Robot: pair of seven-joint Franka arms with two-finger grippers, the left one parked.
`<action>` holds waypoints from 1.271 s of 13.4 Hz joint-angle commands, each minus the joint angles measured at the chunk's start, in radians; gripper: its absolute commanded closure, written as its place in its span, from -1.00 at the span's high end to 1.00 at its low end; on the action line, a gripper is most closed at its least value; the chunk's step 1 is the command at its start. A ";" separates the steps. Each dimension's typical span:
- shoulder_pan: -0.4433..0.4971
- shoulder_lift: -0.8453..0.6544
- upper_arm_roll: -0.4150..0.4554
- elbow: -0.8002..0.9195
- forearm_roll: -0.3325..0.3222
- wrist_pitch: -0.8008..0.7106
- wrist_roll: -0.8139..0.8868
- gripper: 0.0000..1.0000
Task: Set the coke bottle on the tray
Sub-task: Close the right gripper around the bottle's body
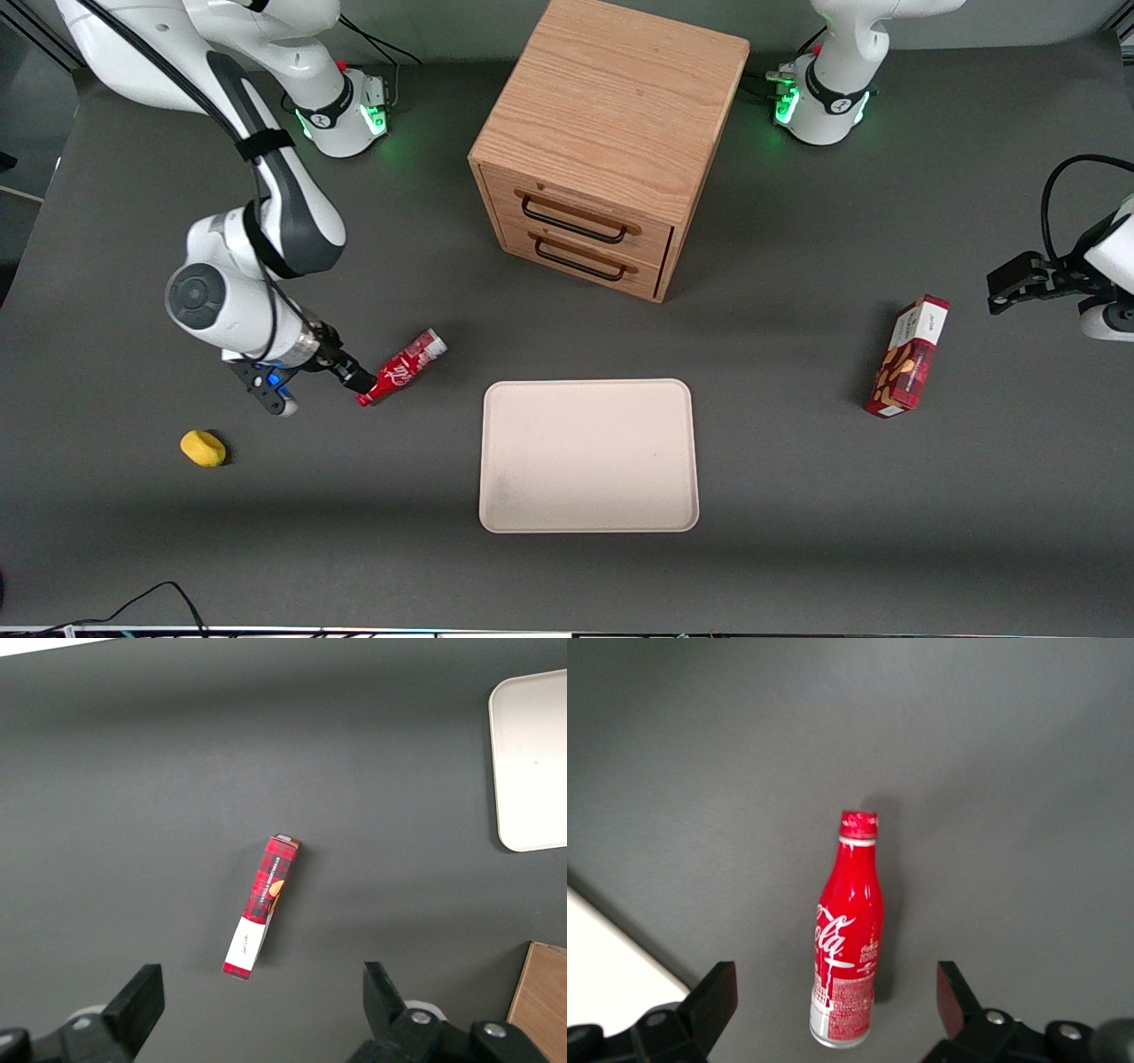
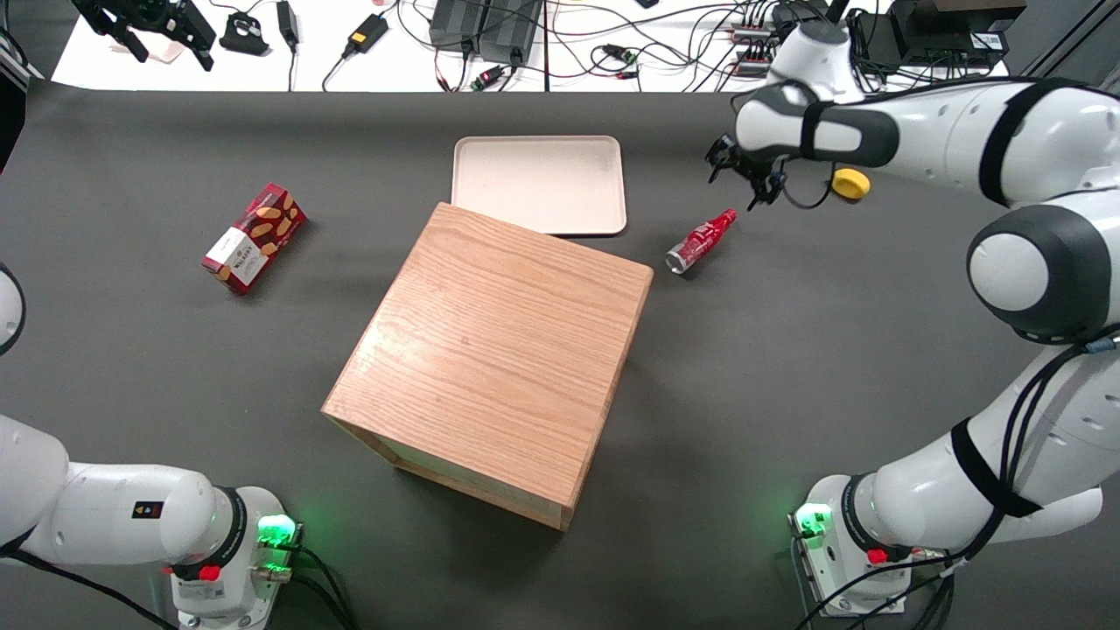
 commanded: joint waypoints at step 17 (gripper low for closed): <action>0.031 0.156 0.028 0.055 0.006 0.069 0.137 -1.00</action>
